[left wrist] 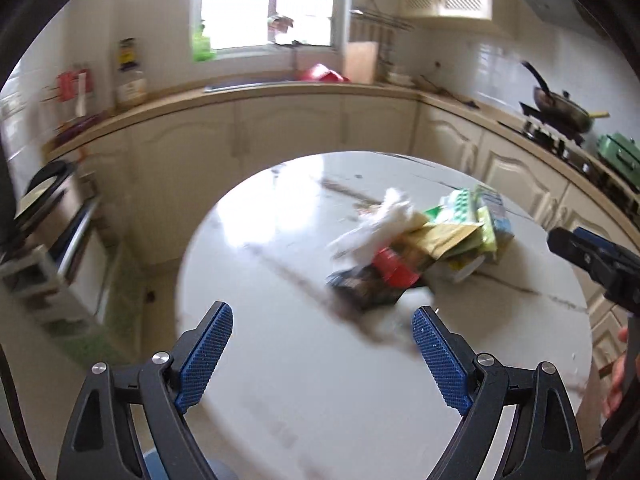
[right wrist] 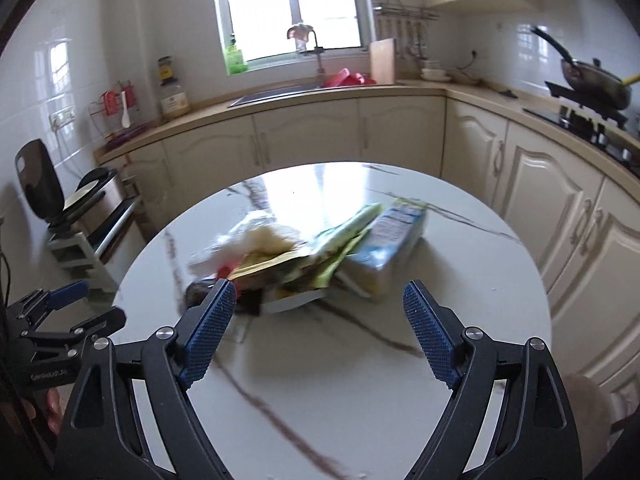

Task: Collect trash
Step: 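Grasp the clear plastic wrap with the left tool while the right tool grasps the drink carton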

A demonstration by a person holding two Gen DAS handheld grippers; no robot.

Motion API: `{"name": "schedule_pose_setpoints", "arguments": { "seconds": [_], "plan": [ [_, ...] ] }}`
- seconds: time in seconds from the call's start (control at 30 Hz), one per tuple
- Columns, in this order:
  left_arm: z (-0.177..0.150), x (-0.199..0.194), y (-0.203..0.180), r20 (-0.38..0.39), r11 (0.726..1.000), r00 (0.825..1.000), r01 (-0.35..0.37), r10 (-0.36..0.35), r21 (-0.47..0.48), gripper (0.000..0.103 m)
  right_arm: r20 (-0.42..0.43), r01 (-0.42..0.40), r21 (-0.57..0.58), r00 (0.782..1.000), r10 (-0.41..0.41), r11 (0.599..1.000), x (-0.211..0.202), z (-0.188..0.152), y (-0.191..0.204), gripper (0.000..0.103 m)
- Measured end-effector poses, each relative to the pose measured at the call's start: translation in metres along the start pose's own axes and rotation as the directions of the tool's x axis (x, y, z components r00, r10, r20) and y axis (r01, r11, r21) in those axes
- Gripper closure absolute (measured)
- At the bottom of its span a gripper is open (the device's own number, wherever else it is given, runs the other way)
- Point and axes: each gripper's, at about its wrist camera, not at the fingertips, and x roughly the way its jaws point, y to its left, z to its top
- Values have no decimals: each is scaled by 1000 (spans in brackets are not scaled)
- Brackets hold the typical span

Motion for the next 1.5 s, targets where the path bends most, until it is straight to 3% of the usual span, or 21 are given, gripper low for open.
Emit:
{"name": "schedule_pose_setpoints", "arguments": {
  "seconds": [0.1,0.27,0.43,0.5,0.63,0.67,0.7,0.73,1.13,1.23,1.3,1.5],
  "plan": [
    [28,33,-8,-22,999,999,33,-33,24,15,4,25,9,1000,-25,1000,3,5,-16,12],
    [64,89,-27,-62,997,998,17,-13,72,15,-9,41,29,999,-41,999,18,18,-38,12],
    [90,143,-25,-130,998,991,48,-43,36,17,-22,47,43,999,-46,998,33,25,-52,10],
    [95,162,-25,-156,999,987,46,-42,28,27,-29,42,53,999,-40,998,39,28,-57,10],
    [103,182,-19,-175,994,978,110,-110,-11,46,-56,43,92,998,-38,995,52,33,-70,10],
    [105,185,-19,-167,993,978,121,-121,-10,56,-62,43,95,997,-37,995,56,33,-72,10],
    [106,185,-18,-161,990,977,138,-138,-9,63,-71,35,104,997,-27,994,60,34,-75,10],
    [106,185,-18,-155,986,974,166,-166,-14,78,-84,30,114,996,-21,993,65,35,-77,10],
    [100,135,-5,-20,978,979,202,-203,-53,81,-215,85,109,975,-60,990,125,44,-75,11],
    [88,111,2,9,976,977,211,-211,-53,81,-256,108,82,963,-84,991,137,45,-75,19],
    [79,97,2,25,976,977,212,-212,-43,81,-277,114,95,957,-84,989,137,44,-83,34],
    [50,55,6,52,974,974,224,-222,-39,81,-323,129,100,942,-91,987,136,38,-105,50]
  ]
}}
